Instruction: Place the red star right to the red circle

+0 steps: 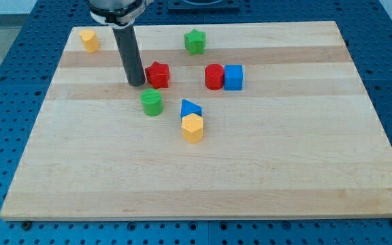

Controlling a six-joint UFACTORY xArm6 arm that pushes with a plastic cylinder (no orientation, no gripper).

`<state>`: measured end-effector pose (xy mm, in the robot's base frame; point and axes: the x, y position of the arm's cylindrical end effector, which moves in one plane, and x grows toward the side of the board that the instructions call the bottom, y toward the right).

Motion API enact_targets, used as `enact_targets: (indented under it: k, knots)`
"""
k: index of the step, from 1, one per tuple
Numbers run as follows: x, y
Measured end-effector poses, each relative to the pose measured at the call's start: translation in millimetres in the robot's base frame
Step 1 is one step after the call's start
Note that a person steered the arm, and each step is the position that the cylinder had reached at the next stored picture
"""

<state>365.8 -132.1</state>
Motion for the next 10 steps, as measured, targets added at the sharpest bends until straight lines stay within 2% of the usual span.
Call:
enact_targets:
  k: [3, 7, 10]
  knots:
    - [-6, 0]
    - [-8, 44]
    - [-36, 55]
